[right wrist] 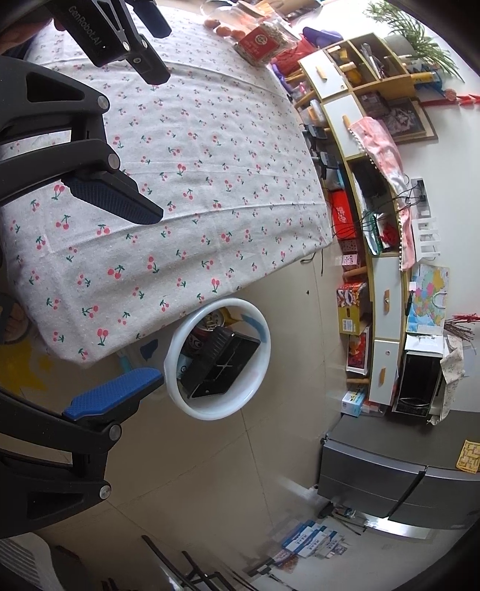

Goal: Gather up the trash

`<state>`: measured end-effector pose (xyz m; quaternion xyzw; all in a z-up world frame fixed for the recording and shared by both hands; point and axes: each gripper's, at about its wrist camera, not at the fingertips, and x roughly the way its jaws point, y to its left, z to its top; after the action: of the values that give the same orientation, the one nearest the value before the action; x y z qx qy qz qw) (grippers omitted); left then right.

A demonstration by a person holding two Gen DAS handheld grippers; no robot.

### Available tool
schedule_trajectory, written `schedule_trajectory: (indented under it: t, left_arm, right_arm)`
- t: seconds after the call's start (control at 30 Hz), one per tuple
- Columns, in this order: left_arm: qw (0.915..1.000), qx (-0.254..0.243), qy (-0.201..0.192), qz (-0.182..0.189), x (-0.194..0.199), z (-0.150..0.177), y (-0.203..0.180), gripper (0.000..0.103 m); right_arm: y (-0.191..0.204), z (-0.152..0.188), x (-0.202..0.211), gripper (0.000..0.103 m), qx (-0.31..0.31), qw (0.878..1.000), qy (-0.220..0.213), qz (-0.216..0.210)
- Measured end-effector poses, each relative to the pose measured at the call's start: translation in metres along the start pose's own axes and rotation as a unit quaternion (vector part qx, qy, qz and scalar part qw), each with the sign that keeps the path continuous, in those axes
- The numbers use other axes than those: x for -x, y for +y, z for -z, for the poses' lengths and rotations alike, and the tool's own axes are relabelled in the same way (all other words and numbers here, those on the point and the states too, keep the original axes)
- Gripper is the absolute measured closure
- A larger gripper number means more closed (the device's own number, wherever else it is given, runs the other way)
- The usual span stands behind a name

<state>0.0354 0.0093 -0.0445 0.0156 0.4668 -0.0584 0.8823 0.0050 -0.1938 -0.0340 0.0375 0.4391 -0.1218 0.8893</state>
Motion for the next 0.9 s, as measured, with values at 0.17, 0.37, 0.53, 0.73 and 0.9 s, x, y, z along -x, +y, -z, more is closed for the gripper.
schedule_trajectory:
  t: [0.17,0.37,0.53,0.73,0.9]
  left_arm:
    - [1.0000,0.001,0.001,0.001,0.0005,-0.0003,0.0003,0.018]
    - [1.0000,-0.008,0.002,-0.002,0.0007,0.0003,-0.0029,0.018]
    - [0.9999,-0.008,0.007,0.000,-0.0004,0.0011,-0.0048,0.018]
    - [0.9999,-0.007,0.009,0.005,-0.0003,0.0018,-0.0065,0.018]
    - [0.9996,-0.008,0.012,0.023,0.0011,0.0025,-0.0091,0.018]
  right_arm:
    - [0.0014,0.0006,-0.0019,0.021,0.003,1.000,0.003,0.001]
    - [0.0005,0.0005,-0.0017,0.021,0.002,1.000,0.003,0.004]
    - [0.0006,0.0006,-0.0018,0.021,0.003,1.000,0.003,0.002]
    - [0.0005,0.0005,-0.0019,0.021,0.003,1.000,0.003,0.002]
    - [0.0003,0.0004,-0.0023,0.021,0.004,1.000,0.003,0.003]
